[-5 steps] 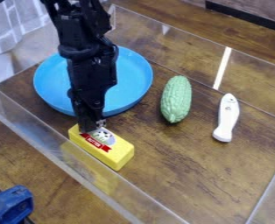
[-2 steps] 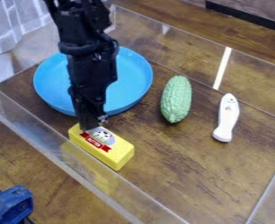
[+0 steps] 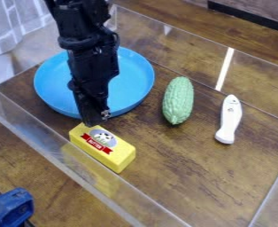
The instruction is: Put the yellow brick in the blue tray
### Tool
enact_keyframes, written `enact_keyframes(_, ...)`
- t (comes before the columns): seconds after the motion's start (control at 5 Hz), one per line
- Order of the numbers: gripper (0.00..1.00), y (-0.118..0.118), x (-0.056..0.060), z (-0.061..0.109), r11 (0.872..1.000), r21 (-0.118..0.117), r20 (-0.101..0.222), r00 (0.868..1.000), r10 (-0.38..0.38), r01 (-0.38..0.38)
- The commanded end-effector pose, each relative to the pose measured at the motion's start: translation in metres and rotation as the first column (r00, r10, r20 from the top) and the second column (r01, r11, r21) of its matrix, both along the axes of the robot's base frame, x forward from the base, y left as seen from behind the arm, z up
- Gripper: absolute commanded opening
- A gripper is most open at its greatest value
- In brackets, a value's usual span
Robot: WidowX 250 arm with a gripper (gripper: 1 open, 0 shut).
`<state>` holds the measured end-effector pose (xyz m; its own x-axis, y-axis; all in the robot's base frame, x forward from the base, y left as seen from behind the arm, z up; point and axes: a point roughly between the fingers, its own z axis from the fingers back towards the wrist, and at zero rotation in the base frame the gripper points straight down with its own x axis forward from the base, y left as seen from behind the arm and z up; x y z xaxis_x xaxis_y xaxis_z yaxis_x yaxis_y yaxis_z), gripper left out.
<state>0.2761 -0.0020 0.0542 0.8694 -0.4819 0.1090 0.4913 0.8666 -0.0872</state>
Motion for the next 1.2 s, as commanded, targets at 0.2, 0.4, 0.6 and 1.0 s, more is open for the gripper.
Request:
enact_keyframes(0.2,1.00,0.000,0.016,0.005,1.000,-0.011,0.063,0.998,-0.022,0.023)
enact_keyframes(0.4,1.00,-0.002,0.019,-0.002,0.999,-0.012,0.064,0.997,-0.037,0.038)
enact_keyframes(0.6,1.00,-0.004,0.021,-0.008,0.998,-0.015,0.065,0.997,-0.052,0.053)
enact_keyframes(1.0,1.00,-0.009,0.027,-0.018,0.996,-0.014,0.072,0.994,-0.088,0.090)
